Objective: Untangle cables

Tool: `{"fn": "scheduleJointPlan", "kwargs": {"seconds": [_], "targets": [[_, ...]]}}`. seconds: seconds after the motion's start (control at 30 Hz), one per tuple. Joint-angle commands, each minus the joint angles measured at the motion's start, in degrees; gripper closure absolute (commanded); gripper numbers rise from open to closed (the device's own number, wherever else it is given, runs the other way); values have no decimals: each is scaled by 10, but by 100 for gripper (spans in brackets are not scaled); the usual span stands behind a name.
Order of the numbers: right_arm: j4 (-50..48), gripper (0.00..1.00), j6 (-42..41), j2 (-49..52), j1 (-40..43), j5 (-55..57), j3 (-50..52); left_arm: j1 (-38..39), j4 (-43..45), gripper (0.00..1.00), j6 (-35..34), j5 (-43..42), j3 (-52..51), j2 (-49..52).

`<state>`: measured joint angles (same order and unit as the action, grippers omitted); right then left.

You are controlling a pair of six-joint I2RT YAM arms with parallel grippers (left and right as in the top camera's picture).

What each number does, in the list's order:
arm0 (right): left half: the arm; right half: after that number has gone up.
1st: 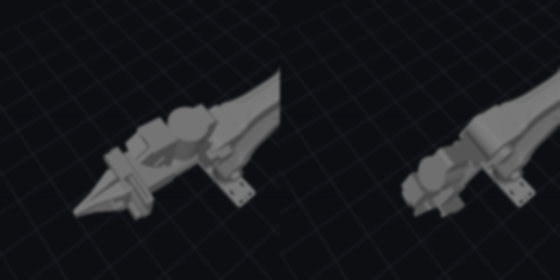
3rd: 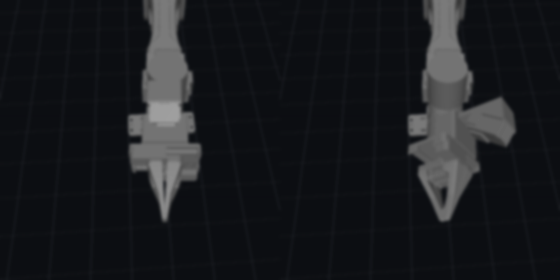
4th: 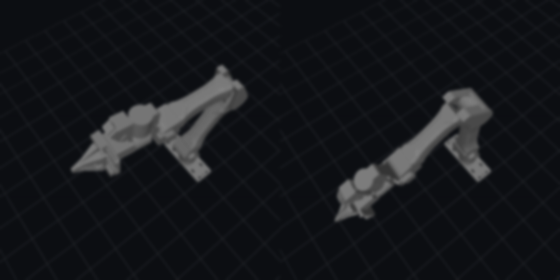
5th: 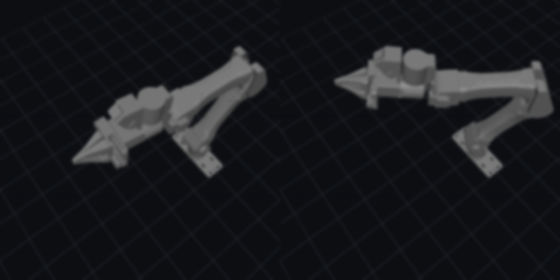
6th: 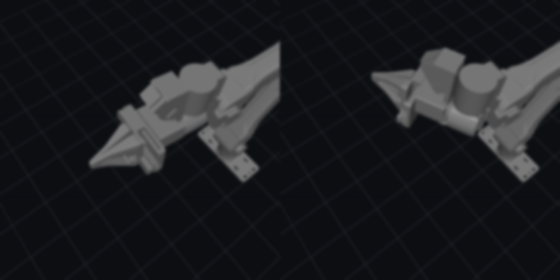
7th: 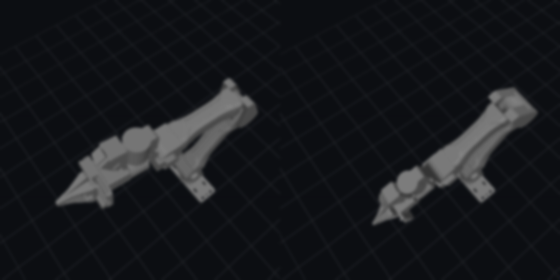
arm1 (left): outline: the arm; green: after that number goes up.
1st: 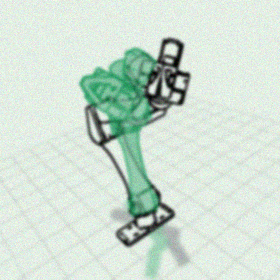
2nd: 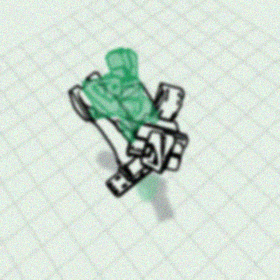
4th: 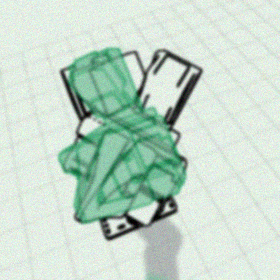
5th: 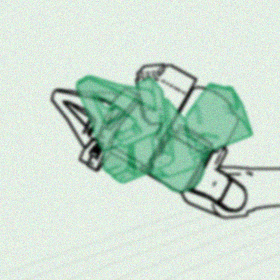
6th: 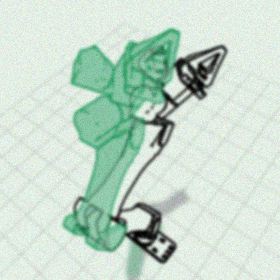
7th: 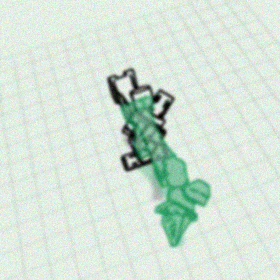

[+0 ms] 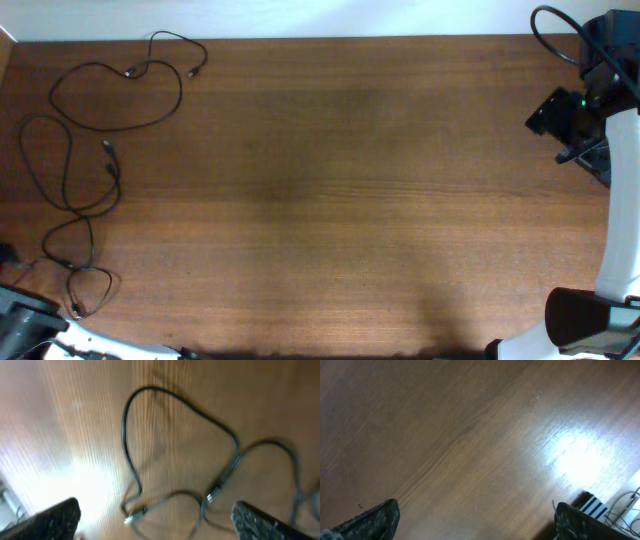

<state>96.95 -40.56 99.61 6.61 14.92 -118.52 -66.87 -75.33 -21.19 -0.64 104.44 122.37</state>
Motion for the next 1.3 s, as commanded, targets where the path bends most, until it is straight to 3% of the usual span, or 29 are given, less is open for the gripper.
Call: {"fn": "scheduleJointPlan", "kwargs": {"seconds": [0.0, 0.13, 0.23, 0.33, 0.47, 0.63, 0.77, 0.87, 0.97, 1.03, 1.17, 1.27], "targets": [[2, 2, -2, 1, 2, 1, 0, 1, -64, 1, -2, 3, 112, -7], [2, 2, -2, 1, 2, 1, 0, 25, -87, 0, -2, -114, 164, -34], [2, 2, -2, 1, 2, 1, 0, 89, -83, 0, -1, -176, 164, -59], [2, 2, -2, 1, 2, 1, 0, 184, -83, 0, 11, -174, 164, -82], [2, 2, -2, 1, 2, 1, 0, 392, -82, 1, 120, -172, 161, -90], [2, 2, -2, 1, 2, 1, 0, 614, -75, 1, 132, -150, 156, -90], [2, 2, -2, 1, 2, 1, 0, 737, -75, 1, 132, -39, 156, -90], [2, 2, -2, 1, 2, -5, 0, 810, -79, 1, 132, -40, 156, -90], [4, 2, 9, 1, 2, -49, 0, 847, -80, 1, 132, -40, 156, -90], [4, 2, 193, -3, 2, -186, -4, 867, -75, 1, 132, -38, 156, -90], [4, 2, 171, -77, 2, -190, -4, 873, -72, 1, 132, -38, 156, -90], [4, 2, 172, -233, 2, -193, 8, 873, -73, 1, 132, -40, 156, -90]]}}
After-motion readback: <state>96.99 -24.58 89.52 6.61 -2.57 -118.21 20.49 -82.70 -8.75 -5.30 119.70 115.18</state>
